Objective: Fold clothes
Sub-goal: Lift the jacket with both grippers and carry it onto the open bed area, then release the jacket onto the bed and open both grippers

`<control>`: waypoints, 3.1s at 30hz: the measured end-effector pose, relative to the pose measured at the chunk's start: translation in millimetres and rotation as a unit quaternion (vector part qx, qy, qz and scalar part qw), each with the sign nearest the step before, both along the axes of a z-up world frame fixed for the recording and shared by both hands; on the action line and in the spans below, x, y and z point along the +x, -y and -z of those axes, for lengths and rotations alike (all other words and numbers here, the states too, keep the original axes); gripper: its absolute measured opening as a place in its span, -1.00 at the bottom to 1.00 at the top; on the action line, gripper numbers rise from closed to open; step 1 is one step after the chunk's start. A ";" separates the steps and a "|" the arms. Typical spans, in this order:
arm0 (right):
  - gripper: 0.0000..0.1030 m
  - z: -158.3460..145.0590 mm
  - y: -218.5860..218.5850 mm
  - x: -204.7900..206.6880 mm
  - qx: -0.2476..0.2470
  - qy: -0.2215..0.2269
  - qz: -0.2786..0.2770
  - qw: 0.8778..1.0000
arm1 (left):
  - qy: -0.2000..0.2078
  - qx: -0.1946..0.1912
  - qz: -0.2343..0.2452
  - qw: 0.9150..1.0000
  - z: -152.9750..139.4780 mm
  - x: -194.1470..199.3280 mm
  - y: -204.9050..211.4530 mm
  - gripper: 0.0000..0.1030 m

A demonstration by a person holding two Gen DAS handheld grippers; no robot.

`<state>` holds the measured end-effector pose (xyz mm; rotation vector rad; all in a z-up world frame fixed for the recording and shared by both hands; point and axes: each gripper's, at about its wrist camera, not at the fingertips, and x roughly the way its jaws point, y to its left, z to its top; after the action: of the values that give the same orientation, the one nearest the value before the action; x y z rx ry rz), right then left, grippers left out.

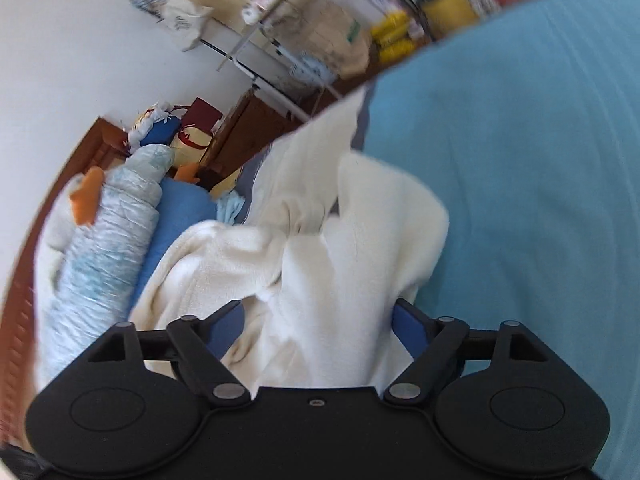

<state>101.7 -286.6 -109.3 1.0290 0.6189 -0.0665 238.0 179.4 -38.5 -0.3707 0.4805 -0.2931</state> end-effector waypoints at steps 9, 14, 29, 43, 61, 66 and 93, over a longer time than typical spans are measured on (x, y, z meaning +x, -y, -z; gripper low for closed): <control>0.87 69.4 -15.8 8.1 0.103 -0.025 0.070 0.992 | -0.150 -0.116 -0.030 0.981 70.2 49.0 -21.6 0.52; 0.88 67.5 -48.7 76.9 0.067 -0.029 0.011 0.997 | -0.220 -0.252 0.055 0.941 126.8 69.5 2.9 0.46; -0.18 3.5 -66.5 48.8 0.037 0.057 -0.136 0.988 | -0.179 -0.195 0.206 0.942 70.2 22.0 77.3 -0.26; -0.22 -69.3 6.2 -128.5 -0.018 0.088 -0.150 0.985 | -0.136 -0.127 0.304 0.934 -9.7 -115.7 164.3 -0.30; -0.23 -228.1 146.3 -274.9 -0.125 0.250 0.014 0.960 | 0.039 -0.057 0.386 0.920 -170.0 -242.2 338.6 -0.27; 0.38 -204.4 203.6 -246.5 -0.269 0.056 0.200 0.940 | -0.045 0.042 0.322 0.945 -140.2 -186.8 405.1 -0.21; 0.41 -207.4 62.8 -224.9 -0.218 -0.124 -0.064 0.966 | -0.034 0.097 0.343 0.934 -110.4 -234.8 213.2 0.43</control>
<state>-123.3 -349.4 98.1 0.5563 0.8525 -0.2110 3.2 -33.8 71.8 -0.0040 0.6952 -0.9061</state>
